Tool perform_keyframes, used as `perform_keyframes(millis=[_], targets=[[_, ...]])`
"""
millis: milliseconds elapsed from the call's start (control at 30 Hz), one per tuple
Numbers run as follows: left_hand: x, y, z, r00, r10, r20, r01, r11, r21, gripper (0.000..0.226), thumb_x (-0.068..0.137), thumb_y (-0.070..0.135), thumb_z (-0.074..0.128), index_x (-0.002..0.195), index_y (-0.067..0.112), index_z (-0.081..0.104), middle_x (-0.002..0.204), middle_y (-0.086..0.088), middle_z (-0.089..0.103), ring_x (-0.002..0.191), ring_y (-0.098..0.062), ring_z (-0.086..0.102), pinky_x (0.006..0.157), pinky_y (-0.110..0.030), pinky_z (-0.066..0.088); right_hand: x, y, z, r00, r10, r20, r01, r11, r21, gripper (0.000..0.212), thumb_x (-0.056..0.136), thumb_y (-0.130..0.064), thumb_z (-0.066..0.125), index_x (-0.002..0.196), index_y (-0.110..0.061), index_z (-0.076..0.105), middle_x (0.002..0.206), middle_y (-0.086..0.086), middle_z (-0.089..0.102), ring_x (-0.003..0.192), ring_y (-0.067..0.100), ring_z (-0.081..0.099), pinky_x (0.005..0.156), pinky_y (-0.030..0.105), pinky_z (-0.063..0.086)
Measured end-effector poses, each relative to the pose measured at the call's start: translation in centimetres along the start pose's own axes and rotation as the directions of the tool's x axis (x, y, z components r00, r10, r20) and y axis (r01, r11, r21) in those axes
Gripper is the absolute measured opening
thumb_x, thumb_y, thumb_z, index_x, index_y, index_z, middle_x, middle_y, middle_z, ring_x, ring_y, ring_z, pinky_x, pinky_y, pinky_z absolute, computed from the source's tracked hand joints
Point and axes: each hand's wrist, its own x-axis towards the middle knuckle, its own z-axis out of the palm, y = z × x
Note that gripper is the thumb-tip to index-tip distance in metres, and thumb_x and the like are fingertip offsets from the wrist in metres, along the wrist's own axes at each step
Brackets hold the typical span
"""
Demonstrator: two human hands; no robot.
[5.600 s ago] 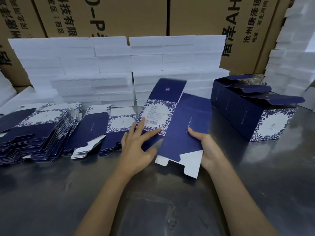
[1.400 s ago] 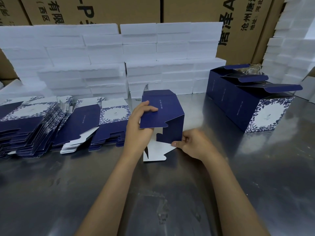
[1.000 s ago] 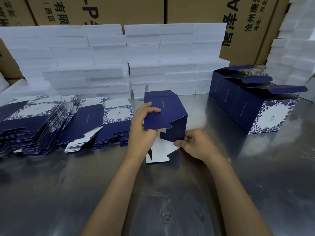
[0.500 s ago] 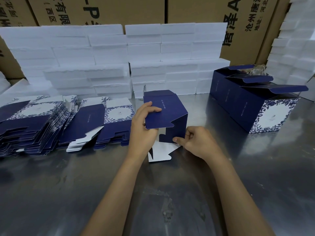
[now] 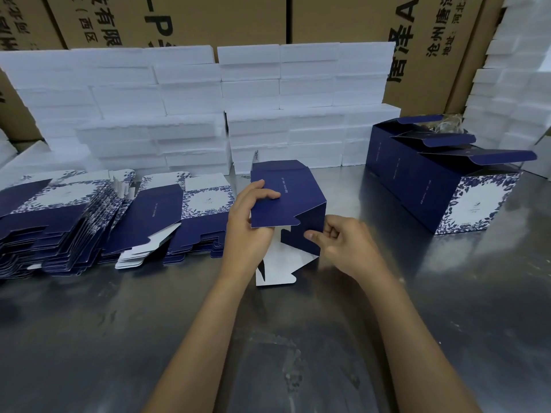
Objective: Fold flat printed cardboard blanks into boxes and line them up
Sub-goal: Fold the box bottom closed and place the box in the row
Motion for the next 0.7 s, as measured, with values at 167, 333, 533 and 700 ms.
perform_keyframes(millis=[167,333,533,700], targets=[[0.0,0.0,0.0,1.000,0.011,0.005,-0.011,1.000,0.010,0.038,0.083,-0.007,0.065,0.103,0.024,0.069,0.135,0.013,0.054,0.129,-0.002,0.051,0.101,-0.015,0.038,-0.2,-0.4,-0.2,0.997,-0.006,-0.080,0.009,0.999,0.035,0.049,0.083,-0.043,0.081,0.060,-0.018,0.046,0.048,-0.011,0.045,0.051,0.009,0.042,0.048,0.017,0.031],[-0.2,0.5,0.0,1.000,0.008,0.020,-0.008,1.000,0.008,0.036,0.079,0.001,0.065,0.103,0.026,0.068,0.138,0.009,0.054,0.129,-0.003,0.050,0.096,-0.010,0.038,-0.3,-0.7,-0.2,0.981,-0.091,-0.170,0.110,0.989,0.101,0.055,0.088,-0.029,0.080,0.059,-0.019,0.034,0.050,-0.008,0.034,0.054,0.011,0.031,0.049,0.022,0.026],[-0.1,0.3,-0.3,0.999,-0.002,0.051,-0.002,0.998,0.068,0.045,0.080,-0.012,0.069,0.110,0.022,0.067,0.142,0.006,0.051,0.133,-0.008,0.048,0.100,-0.017,0.039,-0.4,-1.0,-0.3,0.961,-0.093,-0.262,0.139,0.977,0.163,0.040,0.089,-0.035,0.075,0.065,-0.017,0.049,0.054,-0.011,0.043,0.054,0.008,0.038,0.051,0.016,0.032],[-0.1,0.5,-0.2,0.999,-0.001,0.049,-0.001,0.999,0.050,0.043,0.080,-0.009,0.072,0.109,0.022,0.067,0.142,0.006,0.051,0.133,-0.008,0.048,0.099,-0.019,0.040,-0.6,-1.5,-0.5,0.952,-0.157,-0.262,0.199,0.970,0.139,0.034,0.097,-0.026,0.066,0.071,-0.013,0.049,0.058,-0.010,0.042,0.057,0.009,0.036,0.051,0.017,0.029]])
